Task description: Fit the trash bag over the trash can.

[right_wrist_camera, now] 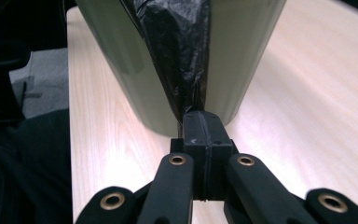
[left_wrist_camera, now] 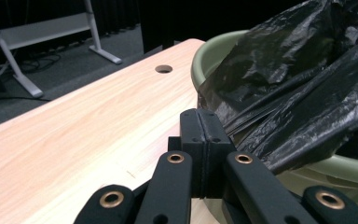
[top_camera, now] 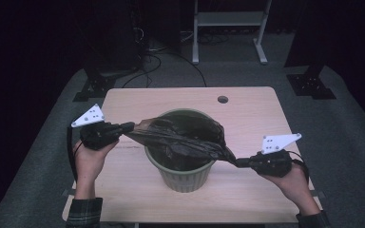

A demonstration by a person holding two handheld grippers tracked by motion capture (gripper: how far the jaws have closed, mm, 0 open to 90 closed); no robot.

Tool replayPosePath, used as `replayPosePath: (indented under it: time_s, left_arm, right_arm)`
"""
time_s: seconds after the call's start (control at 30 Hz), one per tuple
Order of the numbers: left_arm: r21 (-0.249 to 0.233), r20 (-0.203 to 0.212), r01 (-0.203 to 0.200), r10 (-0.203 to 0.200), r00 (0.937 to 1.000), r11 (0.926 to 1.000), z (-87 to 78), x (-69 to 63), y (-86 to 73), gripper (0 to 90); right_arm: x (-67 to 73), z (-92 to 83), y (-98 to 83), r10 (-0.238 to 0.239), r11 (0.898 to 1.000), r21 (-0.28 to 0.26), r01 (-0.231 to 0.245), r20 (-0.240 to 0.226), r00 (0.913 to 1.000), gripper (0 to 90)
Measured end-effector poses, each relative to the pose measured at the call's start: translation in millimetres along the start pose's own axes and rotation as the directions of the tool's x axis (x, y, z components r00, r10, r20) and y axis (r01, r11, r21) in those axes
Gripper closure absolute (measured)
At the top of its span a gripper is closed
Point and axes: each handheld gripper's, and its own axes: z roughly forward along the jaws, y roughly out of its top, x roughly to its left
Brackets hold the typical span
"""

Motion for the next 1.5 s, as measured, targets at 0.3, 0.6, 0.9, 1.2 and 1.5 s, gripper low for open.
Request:
replayPosePath:
  time_s: [0.3,0.6,0.9,1.2,1.5]
  left_arm:
    - [0.032,0.009,0.001,-0.001,1.0,0.9995,11.8,-1.3,-3.7,89.9]
    - [0.03,0.006,-0.01,0.01,0.9999,0.9995,12.0,-2.4,0.6,89.9]
    - [0.023,0.011,-0.003,0.003,0.9999,0.9997,10.6,-2.7,3.7,89.8]
    - [0.026,0.024,0.021,-0.022,0.9995,0.9994,11.3,-2.8,5.7,89.2]
    - [0.028,0.025,0.011,-0.012,0.9996,0.9995,11.9,-3.0,7.3,88.8]
  right_arm:
    - [-4.9,21.4,-14.7,0.036,0.997,0.062,-0.035,-0.014,0.9993,90.0]
    - [-4.8,6.4,-10.9,0.026,0.999,0.019,-0.026,0.02,0.9995,78.6]
    - [-9.7,-37.5,12.2,0.035,0.992,-0.123,-0.026,0.072,0.9968,70.6]
    - [-6.4,-56.0,49.6,0.04,0.969,-0.246,-0.02,0.075,0.9964,58.8]
    - [-7.2,-43.3,78.5,0.024,0.965,-0.263,-0.007,0.064,0.9977,53.9]
